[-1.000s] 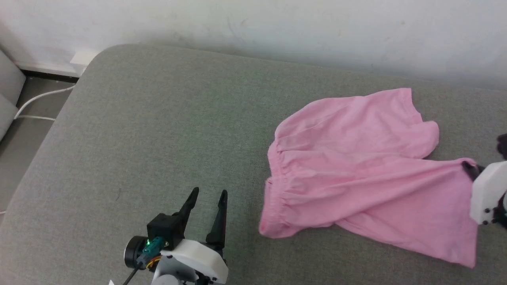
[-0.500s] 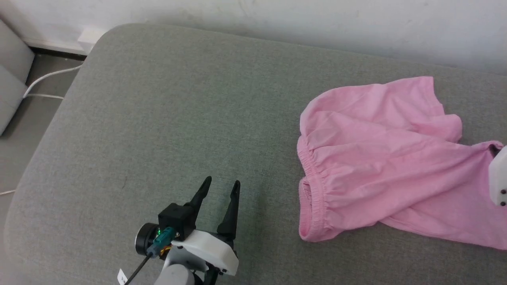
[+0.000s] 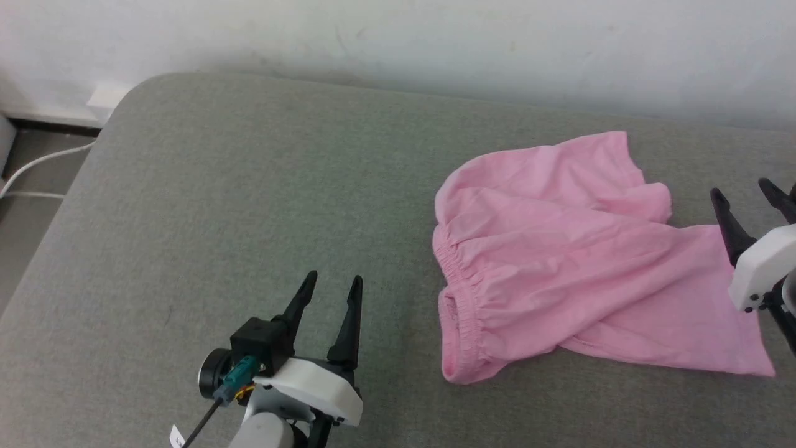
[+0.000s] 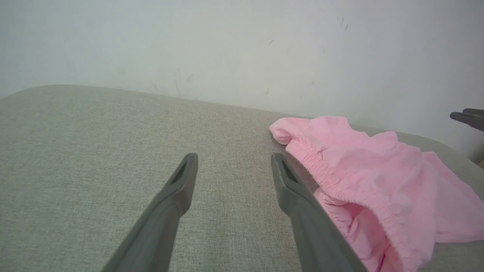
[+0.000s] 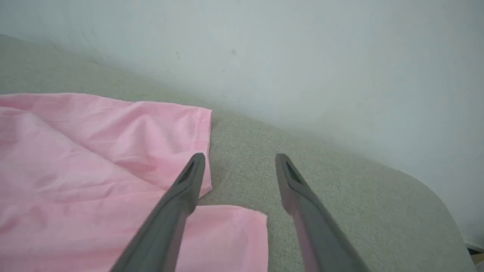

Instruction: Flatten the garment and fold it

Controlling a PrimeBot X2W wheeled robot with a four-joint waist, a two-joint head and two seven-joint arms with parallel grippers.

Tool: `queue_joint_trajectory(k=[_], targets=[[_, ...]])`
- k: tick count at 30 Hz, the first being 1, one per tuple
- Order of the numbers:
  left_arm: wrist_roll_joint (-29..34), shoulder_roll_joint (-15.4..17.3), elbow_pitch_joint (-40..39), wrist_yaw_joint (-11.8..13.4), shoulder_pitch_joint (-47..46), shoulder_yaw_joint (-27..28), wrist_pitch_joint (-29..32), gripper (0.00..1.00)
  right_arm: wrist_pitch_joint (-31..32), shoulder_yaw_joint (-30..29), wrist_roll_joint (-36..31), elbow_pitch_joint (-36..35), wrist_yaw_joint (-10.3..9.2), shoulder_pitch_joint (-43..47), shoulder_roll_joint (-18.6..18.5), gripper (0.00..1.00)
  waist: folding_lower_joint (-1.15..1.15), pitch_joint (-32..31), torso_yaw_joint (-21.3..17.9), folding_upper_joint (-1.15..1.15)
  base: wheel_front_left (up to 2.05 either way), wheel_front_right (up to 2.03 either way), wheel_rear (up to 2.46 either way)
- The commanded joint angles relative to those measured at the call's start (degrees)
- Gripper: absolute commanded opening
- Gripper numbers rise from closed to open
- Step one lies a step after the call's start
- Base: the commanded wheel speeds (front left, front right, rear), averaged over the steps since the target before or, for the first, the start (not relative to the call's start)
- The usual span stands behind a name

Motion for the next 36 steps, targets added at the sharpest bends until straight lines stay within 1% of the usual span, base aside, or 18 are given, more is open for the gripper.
queue_joint_trajectory(k=[1, 2, 3, 5, 8, 12, 14, 16, 20, 24, 26, 28, 32, 36], targets=[[-0.3, 0.3, -0.8, -0.1, 0.9, 0.6, -0.3, 1.00, -3.2, -1.0, 1.0, -2.1, -0.12, 2.1, 1.3, 1.00, 0.00, -3.0, -3.2, 0.00, 0.00, 0.00, 0.00], [-0.4, 0.3, -1.2, -0.1, 1.2, 0.9, -0.3, 1.00, -4.8, -1.7, 1.4, -3.3, -0.12, 3.2, 1.8, 1.00, 0.00, -3.4, -3.7, 0.00, 0.00, 0.00, 0.00], [-0.4, 0.3, -1.2, -0.1, 1.2, 0.9, -0.3, 1.00, -4.8, -1.7, 1.4, -3.3, -0.12, 3.2, 1.8, 1.00, 0.00, -3.4, -3.7, 0.00, 0.00, 0.00, 0.00], [-0.3, 0.3, -2.3, -0.2, 1.8, 1.4, -0.3, 1.00, -7.8, -3.6, 1.6, -5.9, -0.12, 5.8, 3.1, 1.00, 0.00, -4.0, -4.7, 0.00, 0.00, 0.00, 0.00], [-0.2, 0.4, -3.6, -0.5, 3.0, 1.9, -0.3, 1.00, -11.0, -7.0, 1.5, -10.7, -0.12, 10.7, 5.8, 1.00, 0.00, -4.4, -6.2, 0.00, 0.00, 0.00, 0.00], [-0.1, 1.3, -3.6, -2.5, 4.2, 0.0, 0.7, 1.00, -12.8, -12.6, 0.3, -17.6, -0.12, 18.6, 10.8, 1.00, 0.00, -4.6, -7.8, 0.00, 0.00, 0.00, 0.00], [-0.3, 1.9, -3.8, -3.8, 4.7, -1.4, 2.8, 1.00, -13.2, -15.4, -0.4, -20.9, -0.12, 22.3, 13.8, 1.00, 0.00, -4.6, -8.6, 0.00, 0.00, 0.00, 0.00], [-0.8, 2.7, -4.1, -5.2, 5.1, -3.2, 6.5, 1.00, -13.4, -17.6, -1.2, -23.9, -0.12, 25.4, 16.6, 1.00, 0.00, -4.5, -9.4, 0.00, 0.00, 0.00, 0.00], [-2.3, 4.6, -5.7, -7.0, 5.3, -7.2, 15.3, 1.00, -13.0, -19.5, -4.5, -27.5, -0.12, 29.6, 19.7, 1.00, 0.00, -4.2, -11.1, 0.00, 0.00, 0.00, 0.00], [-2.9, 7.2, -7.4, -7.8, 4.8, -11.4, 25.6, 1.00, -11.8, -20.6, -5.9, -28.9, -0.12, 30.4, 21.3, 1.00, 0.00, -3.8, -12.1, 0.00, 0.00, 0.00, 0.00], [-3.5, 8.0, -8.5, -7.9, 4.7, -12.1, 29.1, 1.00, -11.3, -20.7, -6.4, -29.4, -0.12, 30.3, 21.6, 1.00, 0.00, -3.5, -12.5, 0.00, 0.00, 0.00, 0.00], [-3.0, 8.8, -9.2, -7.4, 4.4, -12.5, 31.4, 1.00, -10.9, -20.7, -6.9, -29.7, -0.12, 30.3, 21.8, 1.00, 0.00, -3.1, -12.8, 0.00, 0.00, 0.00, 0.00], [-2.0, 8.8, -9.5, -5.2, 3.6, -11.7, 31.4, 1.00, -10.3, -20.2, -7.0, -29.6, -0.12, 30.1, 22.0, 1.00, 0.00, -2.1, -13.2, 0.00, 0.00, 0.00, 0.00], [-1.6, 8.3, -8.7, -4.7, 2.7, -11.8, 30.6, 1.00, -10.1, -19.9, -6.8, -29.3, -0.12, 29.9, 22.0, 1.00, 0.00, -1.0, -13.4, 0.00, 0.00, 0.00, 0.00]])
